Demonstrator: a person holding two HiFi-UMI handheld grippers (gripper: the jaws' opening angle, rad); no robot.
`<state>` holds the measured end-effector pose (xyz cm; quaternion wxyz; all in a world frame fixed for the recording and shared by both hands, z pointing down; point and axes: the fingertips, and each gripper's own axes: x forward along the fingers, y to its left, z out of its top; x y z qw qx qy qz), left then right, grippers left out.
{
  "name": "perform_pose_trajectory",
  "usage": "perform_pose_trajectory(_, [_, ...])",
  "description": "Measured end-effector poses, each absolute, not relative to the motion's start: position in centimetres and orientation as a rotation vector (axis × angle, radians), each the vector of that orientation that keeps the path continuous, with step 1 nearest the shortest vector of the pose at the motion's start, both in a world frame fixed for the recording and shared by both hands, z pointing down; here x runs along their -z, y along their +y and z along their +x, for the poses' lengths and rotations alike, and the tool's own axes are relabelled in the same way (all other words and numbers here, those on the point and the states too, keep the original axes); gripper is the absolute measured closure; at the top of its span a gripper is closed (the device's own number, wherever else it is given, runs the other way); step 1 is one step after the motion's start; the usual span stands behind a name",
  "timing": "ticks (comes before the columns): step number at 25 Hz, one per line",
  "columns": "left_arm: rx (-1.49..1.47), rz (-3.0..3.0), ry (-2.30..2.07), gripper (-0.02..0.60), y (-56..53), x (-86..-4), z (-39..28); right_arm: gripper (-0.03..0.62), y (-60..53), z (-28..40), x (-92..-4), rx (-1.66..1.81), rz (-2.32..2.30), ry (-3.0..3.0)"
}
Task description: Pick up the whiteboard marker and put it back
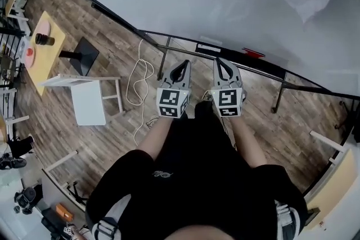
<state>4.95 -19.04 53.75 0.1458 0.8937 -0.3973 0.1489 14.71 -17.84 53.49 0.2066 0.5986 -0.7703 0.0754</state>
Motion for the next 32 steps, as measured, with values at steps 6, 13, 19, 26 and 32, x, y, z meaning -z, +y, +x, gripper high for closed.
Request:
perform_pose_trajectory(6, [-0.352,2.665,-1.045,0.574,-18.0,-51.6,4.0,0.591,-16.0,14.4,-49.8,-0.147,1.89,-2.124])
perform_pose_trajectory(13, [-0.324,2.792,-0.909,0.575,-16.4,-49.9,-1.1,0.591,-13.0,10.0,-47.8,-0.114,2.1,-2.021])
perform_pose_trajectory(19, [-0.289,2.855,-0.782,0.575,-13.5,-48.9,-4.1,0.591,-9.2,5.6,-46.4,-0.095,2.213,-1.966])
perform_pose_trajectory(26, [-0.237,2.885,-0.726,0.574,-10.8,-47.0,-5.0,0.591,-5.1,3.7,-44.1,-0.081,2.286,-1.928])
perform_pose_trajectory(32, [-0.173,2.911,-0.726,0.574,-9.2,-44.3,-3.7,0.591,-2.9,4.9,-42.1,-0.012,2.29,-1.923])
